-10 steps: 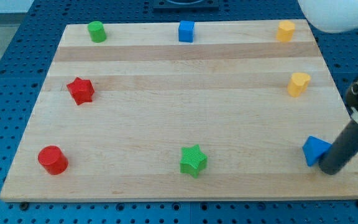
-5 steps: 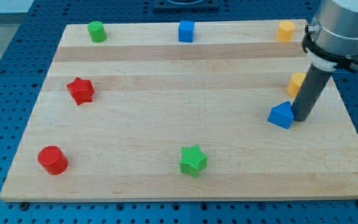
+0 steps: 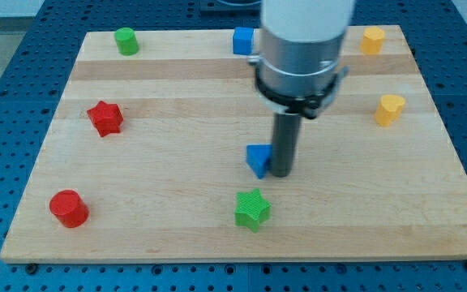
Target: Move the blue triangle closer to red star
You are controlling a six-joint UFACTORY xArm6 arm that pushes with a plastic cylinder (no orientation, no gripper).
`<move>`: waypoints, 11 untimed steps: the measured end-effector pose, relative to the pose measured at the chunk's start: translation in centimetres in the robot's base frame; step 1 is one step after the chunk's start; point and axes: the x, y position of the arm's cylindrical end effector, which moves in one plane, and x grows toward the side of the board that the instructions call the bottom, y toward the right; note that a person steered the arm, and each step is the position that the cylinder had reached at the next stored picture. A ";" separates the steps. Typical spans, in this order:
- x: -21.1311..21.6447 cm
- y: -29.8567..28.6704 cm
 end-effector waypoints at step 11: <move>-8.1 -9.5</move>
